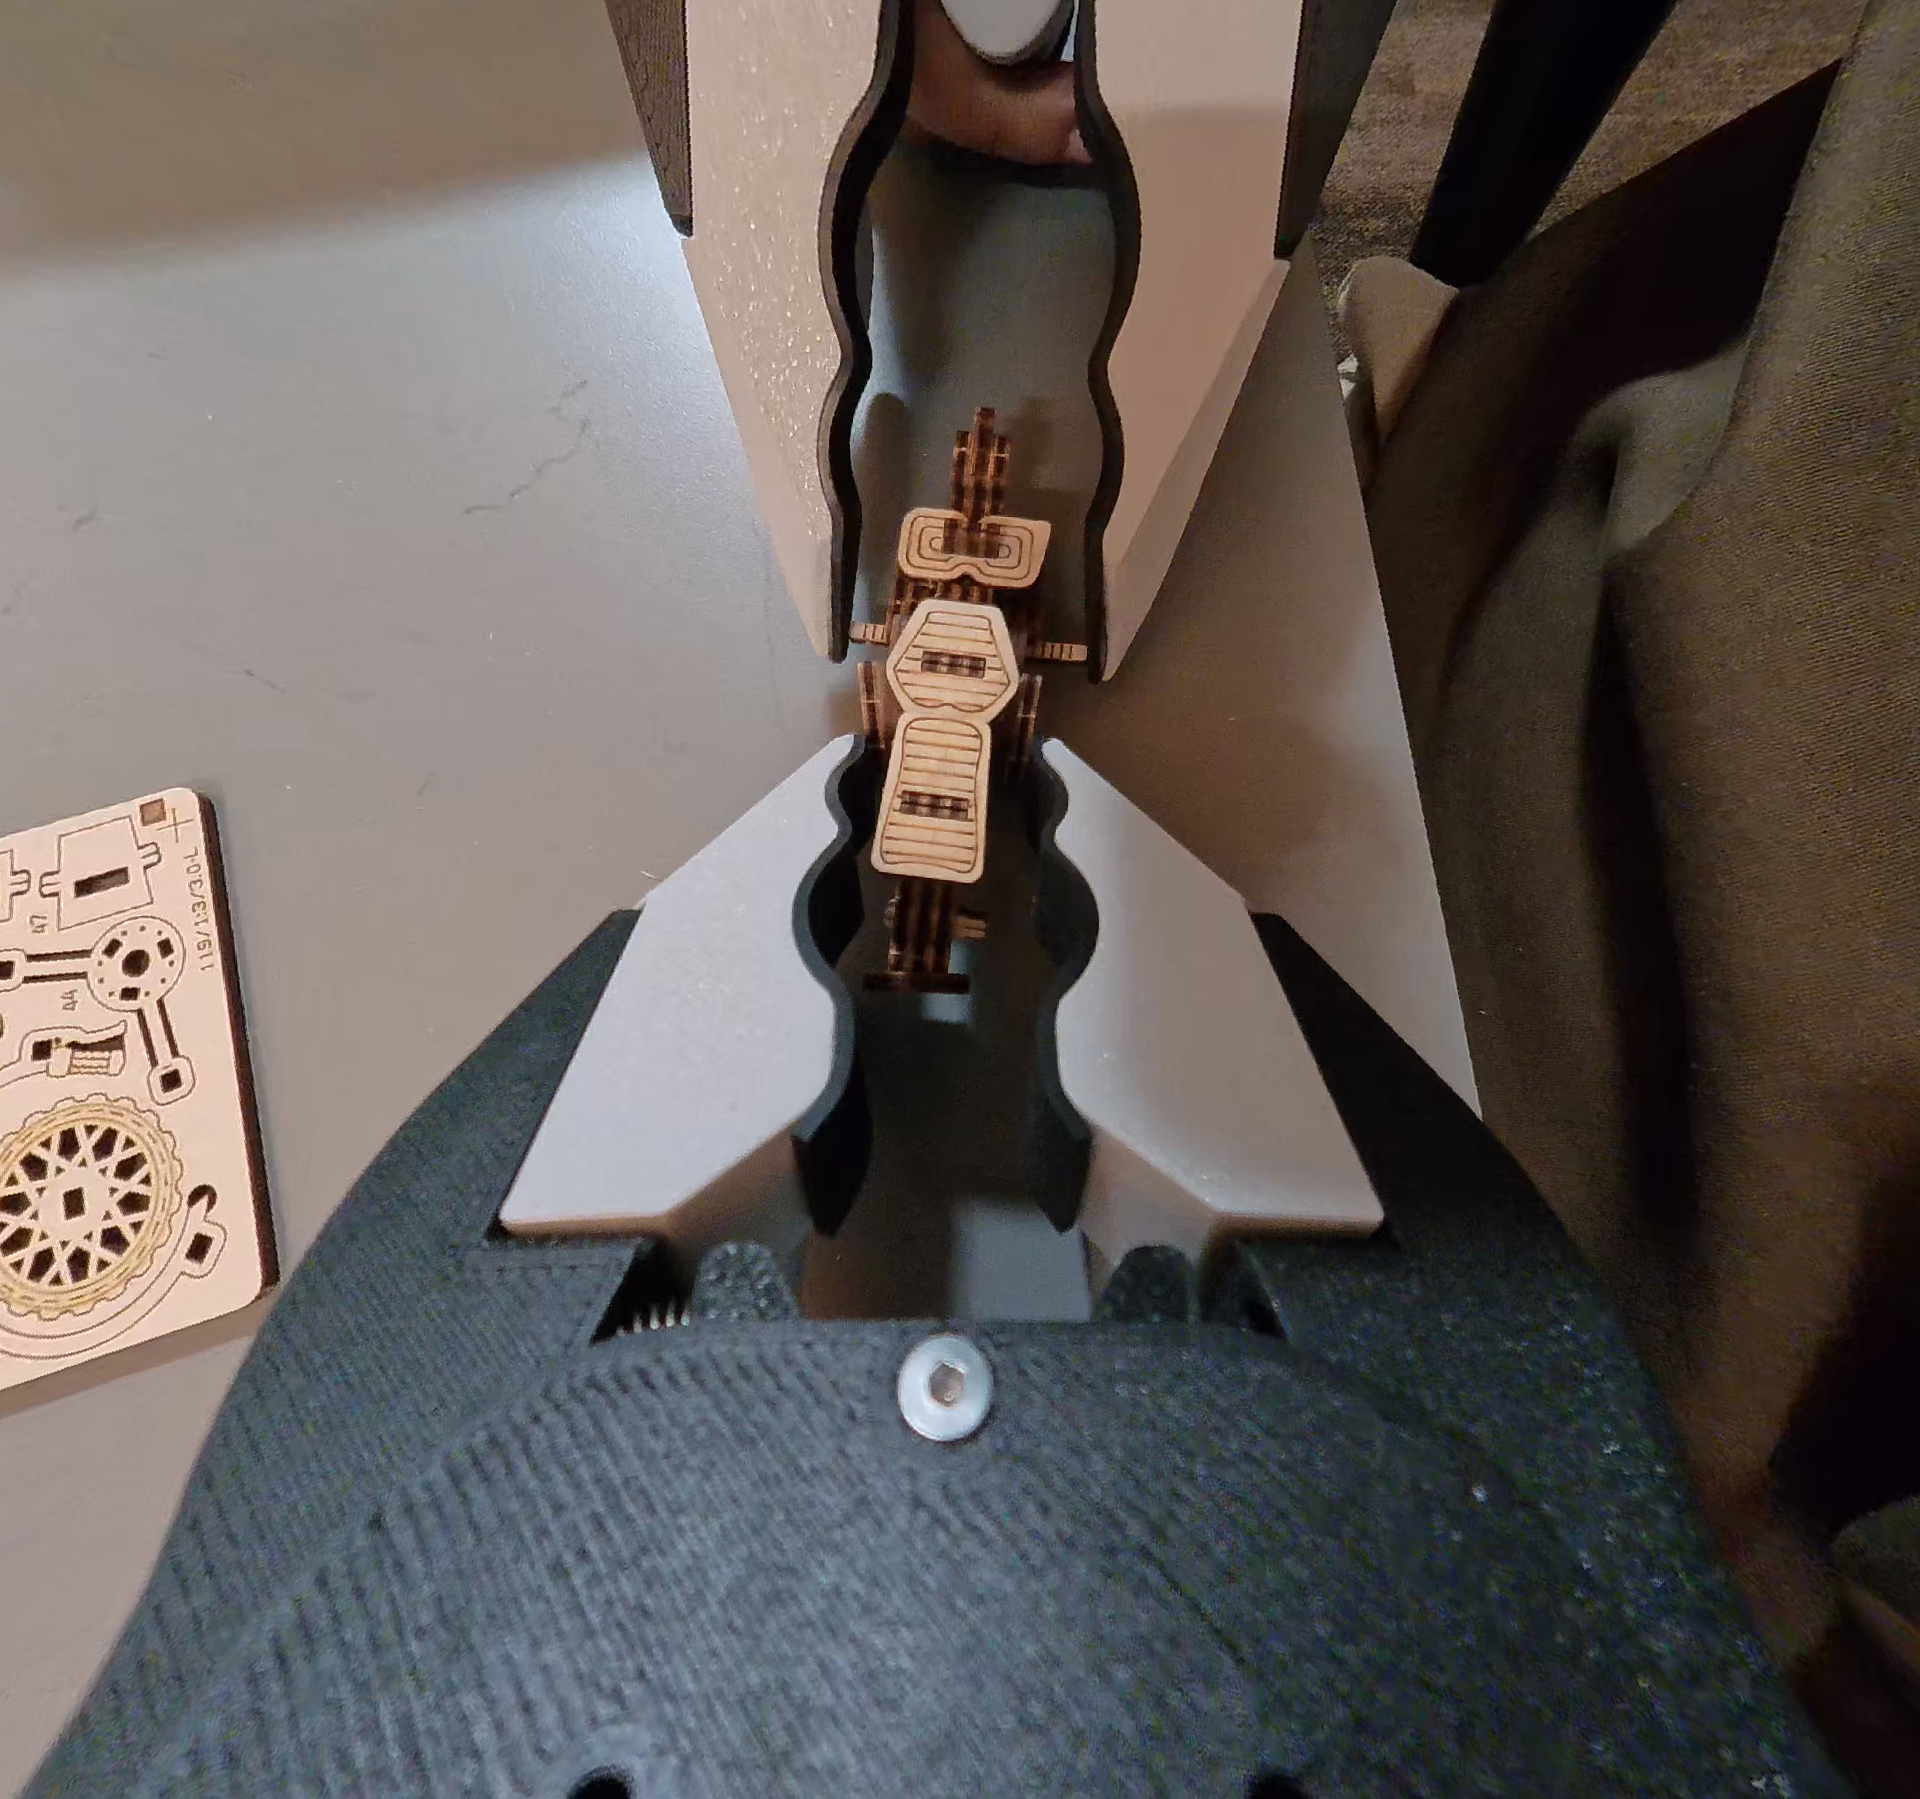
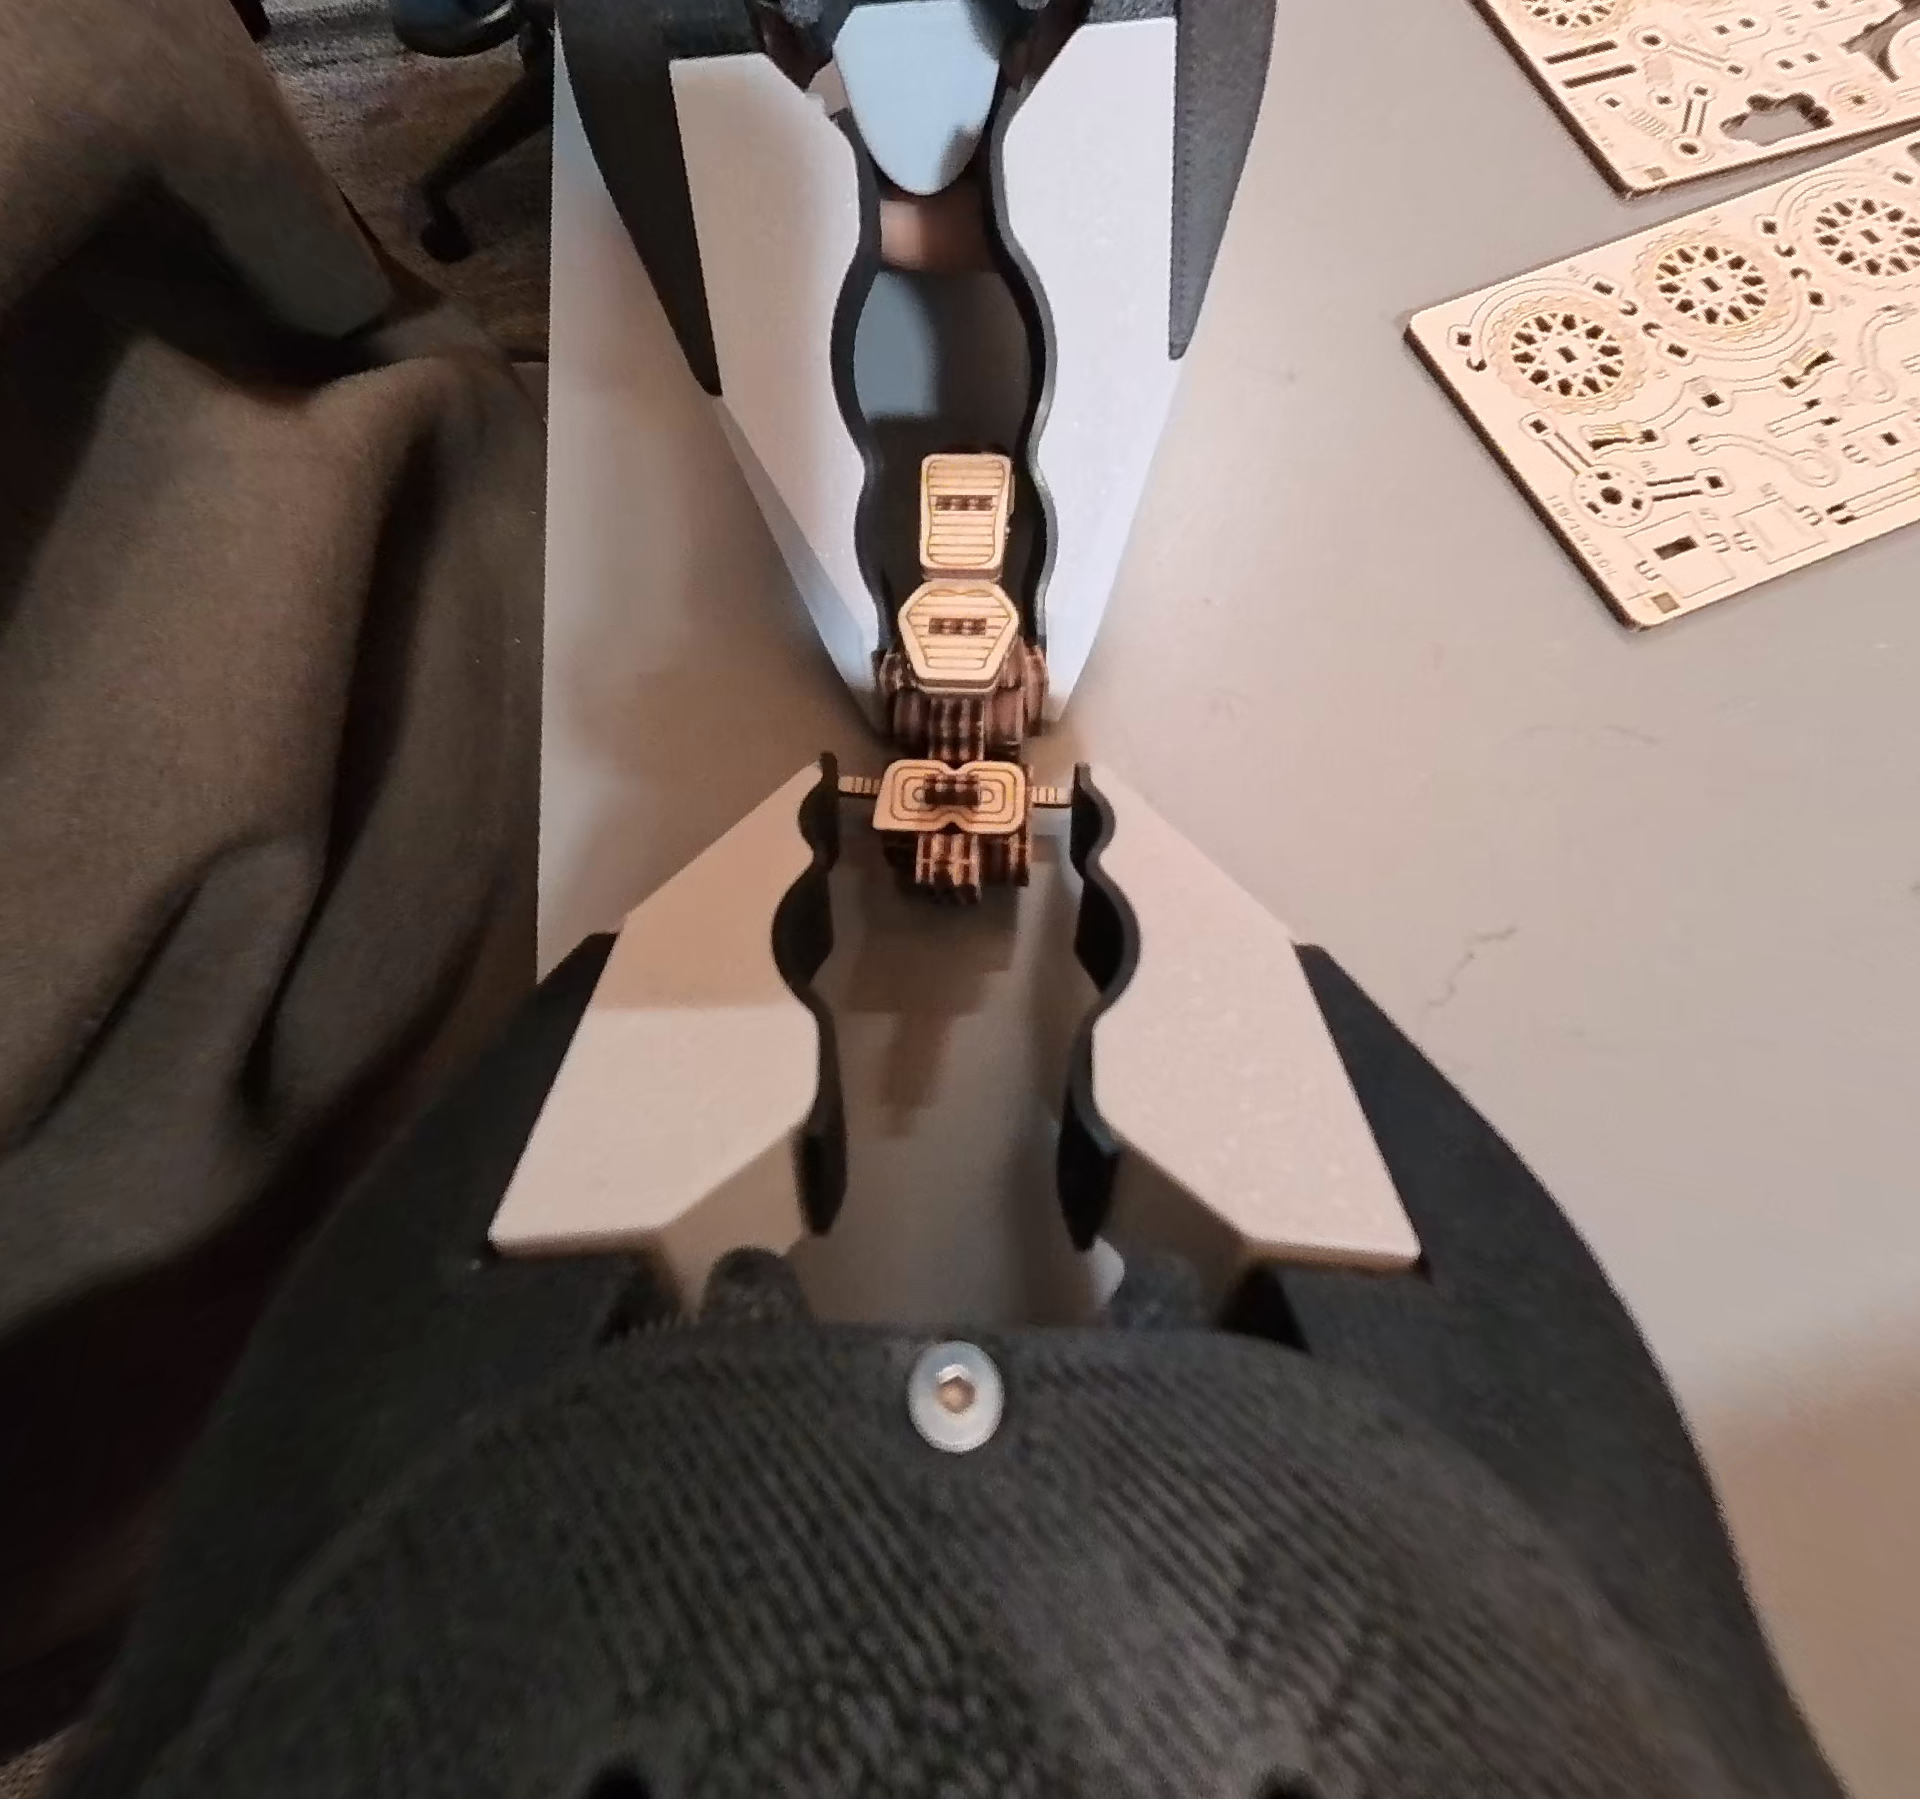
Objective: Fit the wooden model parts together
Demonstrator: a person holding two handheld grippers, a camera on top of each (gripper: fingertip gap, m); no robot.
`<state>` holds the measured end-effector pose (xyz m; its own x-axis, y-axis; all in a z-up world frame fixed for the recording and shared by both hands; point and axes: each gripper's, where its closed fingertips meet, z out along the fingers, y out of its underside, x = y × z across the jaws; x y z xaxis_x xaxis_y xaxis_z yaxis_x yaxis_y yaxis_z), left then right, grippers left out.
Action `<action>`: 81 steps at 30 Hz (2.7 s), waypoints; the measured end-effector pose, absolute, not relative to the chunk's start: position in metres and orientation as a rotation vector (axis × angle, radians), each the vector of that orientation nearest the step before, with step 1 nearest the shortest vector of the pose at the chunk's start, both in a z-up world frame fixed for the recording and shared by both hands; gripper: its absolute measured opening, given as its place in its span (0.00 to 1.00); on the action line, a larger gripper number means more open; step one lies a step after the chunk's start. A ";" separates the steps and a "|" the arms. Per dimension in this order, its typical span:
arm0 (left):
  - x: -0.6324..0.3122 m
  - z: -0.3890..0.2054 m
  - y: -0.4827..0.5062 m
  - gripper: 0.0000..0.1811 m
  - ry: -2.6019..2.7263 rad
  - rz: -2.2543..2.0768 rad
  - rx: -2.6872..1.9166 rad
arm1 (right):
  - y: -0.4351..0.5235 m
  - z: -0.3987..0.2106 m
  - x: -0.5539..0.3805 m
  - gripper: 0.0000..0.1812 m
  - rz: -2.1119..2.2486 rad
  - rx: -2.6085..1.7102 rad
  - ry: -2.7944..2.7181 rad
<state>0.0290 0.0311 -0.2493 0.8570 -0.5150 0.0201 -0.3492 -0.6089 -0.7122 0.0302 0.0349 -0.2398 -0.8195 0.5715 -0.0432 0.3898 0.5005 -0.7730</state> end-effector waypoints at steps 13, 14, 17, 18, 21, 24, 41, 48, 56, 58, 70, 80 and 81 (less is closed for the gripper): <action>0.029 -0.249 0.031 0.16 0.623 -0.290 -2.284 | 0.035 -0.244 0.031 0.24 1.178 -0.821 -2.546; 0.029 -0.249 0.031 0.16 0.623 -0.290 -2.284 | 0.035 -0.244 0.031 0.24 1.173 -0.813 -2.542; 0.029 -0.249 0.031 0.16 0.623 -0.290 -2.284 | 0.035 -0.244 0.031 0.24 1.175 -0.817 -2.543; 0.030 -0.249 0.031 0.16 0.623 -0.290 -2.284 | 0.035 -0.244 0.031 0.24 1.177 -0.822 -2.543; 0.030 -0.249 0.031 0.16 0.615 -0.294 -2.286 | 0.035 -0.244 0.030 0.31 1.183 -0.846 -2.540; 0.030 -0.249 0.031 0.16 0.615 -0.293 -2.286 | 0.036 -0.244 0.030 0.26 1.179 -0.853 -2.537; 0.029 -0.249 0.031 0.16 0.614 -0.293 -2.287 | 0.035 -0.243 0.031 0.24 1.147 -0.854 -2.531; 0.029 -0.249 0.031 0.17 0.612 -0.292 -2.287 | 0.035 -0.244 0.030 0.24 1.133 -0.844 -2.529; 0.029 -0.249 0.031 0.16 0.614 -0.294 -2.287 | 0.032 -0.241 0.028 0.41 1.177 -0.888 -2.508; 0.029 -0.249 0.031 0.17 0.608 -0.288 -2.289 | 0.034 -0.243 0.029 0.24 1.140 -0.856 -2.521; 0.031 -0.250 0.031 0.16 0.616 -0.305 -2.288 | 0.035 -0.240 0.028 0.18 1.088 -0.815 -2.506; 0.032 -0.250 0.030 0.17 0.619 -0.309 -2.288 | 0.033 -0.239 0.030 0.39 1.159 -0.862 -2.507; 0.032 -0.250 0.030 0.17 0.619 -0.309 -2.288 | 0.033 -0.240 0.030 0.39 1.149 -0.859 -2.513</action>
